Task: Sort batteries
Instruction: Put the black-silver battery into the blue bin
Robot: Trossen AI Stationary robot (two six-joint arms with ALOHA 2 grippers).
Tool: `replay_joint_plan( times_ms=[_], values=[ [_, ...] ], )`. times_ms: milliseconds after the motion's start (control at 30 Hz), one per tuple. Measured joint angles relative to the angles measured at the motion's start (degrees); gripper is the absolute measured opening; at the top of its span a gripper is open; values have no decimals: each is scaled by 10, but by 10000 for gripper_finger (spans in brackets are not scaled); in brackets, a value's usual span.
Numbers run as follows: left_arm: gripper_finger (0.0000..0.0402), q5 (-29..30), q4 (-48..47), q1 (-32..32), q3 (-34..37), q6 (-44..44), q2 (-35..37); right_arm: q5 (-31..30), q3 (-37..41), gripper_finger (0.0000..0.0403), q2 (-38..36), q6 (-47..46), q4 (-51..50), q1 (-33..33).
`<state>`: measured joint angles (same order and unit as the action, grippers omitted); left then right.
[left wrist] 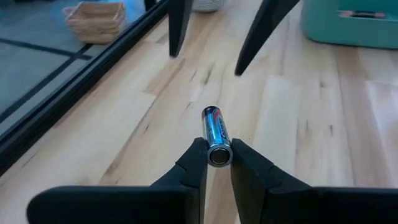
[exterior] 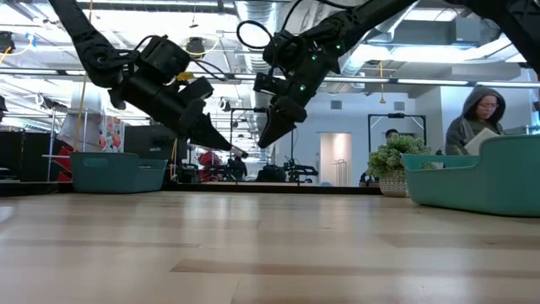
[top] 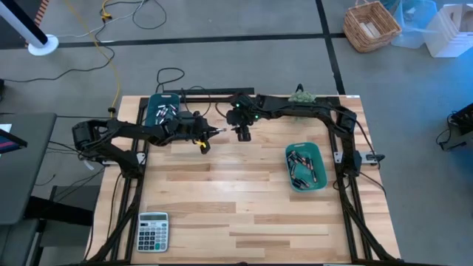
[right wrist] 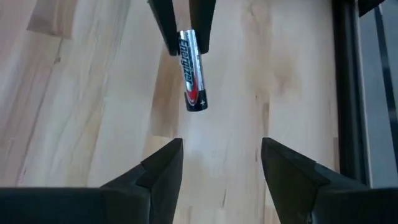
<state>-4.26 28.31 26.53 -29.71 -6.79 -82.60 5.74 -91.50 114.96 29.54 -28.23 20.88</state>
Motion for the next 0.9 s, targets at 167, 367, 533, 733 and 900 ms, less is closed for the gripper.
replay_joint_plan(
  times_ms=[167,367,533,733,900],
  values=[
    [43,9,-15,5,0,10,14,5,0,228,0,-9,8,20],
    [43,80,-78,5,0,19,84,19,0,228,0,-17,11,43],
    [43,168,-172,5,0,63,164,21,0,228,0,-17,21,48],
    [43,302,-326,5,0,135,257,21,0,228,0,-15,21,43],
    [43,379,-408,5,0,197,315,22,0,228,0,-6,22,38]
  ],
)
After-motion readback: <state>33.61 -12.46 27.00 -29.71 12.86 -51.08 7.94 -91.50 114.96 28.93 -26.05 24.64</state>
